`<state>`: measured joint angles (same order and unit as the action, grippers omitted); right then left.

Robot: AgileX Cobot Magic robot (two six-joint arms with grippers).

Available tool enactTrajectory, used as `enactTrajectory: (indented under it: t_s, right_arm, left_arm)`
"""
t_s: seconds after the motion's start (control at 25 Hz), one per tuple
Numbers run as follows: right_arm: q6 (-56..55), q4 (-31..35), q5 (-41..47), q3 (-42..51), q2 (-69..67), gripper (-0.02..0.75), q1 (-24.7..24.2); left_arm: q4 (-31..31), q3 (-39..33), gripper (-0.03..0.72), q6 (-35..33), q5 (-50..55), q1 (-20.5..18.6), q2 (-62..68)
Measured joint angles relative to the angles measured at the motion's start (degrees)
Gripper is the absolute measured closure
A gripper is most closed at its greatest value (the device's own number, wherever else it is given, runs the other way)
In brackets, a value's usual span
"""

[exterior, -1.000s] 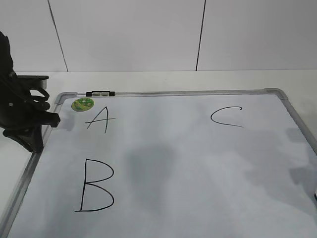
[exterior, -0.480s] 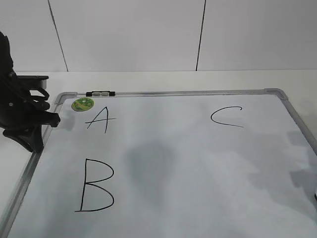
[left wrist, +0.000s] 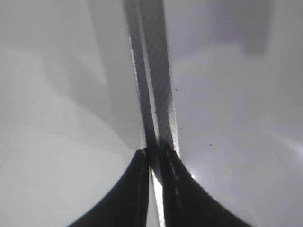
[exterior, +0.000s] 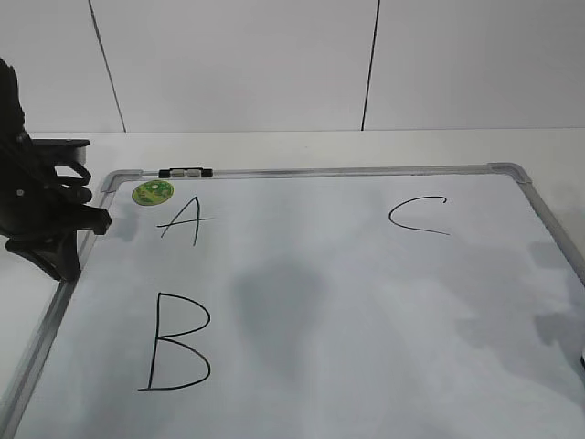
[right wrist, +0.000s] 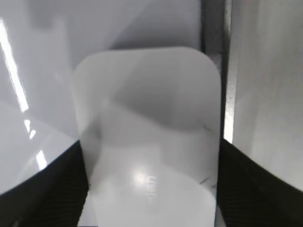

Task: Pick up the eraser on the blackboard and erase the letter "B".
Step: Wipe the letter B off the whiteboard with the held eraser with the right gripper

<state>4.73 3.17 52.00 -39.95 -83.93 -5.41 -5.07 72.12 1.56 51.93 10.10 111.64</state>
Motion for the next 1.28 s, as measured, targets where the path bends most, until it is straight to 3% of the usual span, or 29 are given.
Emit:
enactTrajectory:
  t_s: [0.64, 1.04, 1.28]
  right_arm:
    - [0.10, 0.12, 0.39, -0.10, -0.10, 0.176, 0.09]
    - [-0.01, 0.60, 8.66, -5.45, -0.56, 0.176, 0.09]
    - [0.94, 6.47, 11.85, -10.10, -0.56, 0.177, 0.55]
  left_arm:
    - [-0.10, 0.00, 0.653, 0.00, 0.00, 0.00, 0.00]
    - [-0.21, 0.00, 0.653, -0.02, 0.00, 0.00, 0.00]
    - [-0.21, 0.00, 0.653, -0.02, 0.00, 0.00, 0.00]
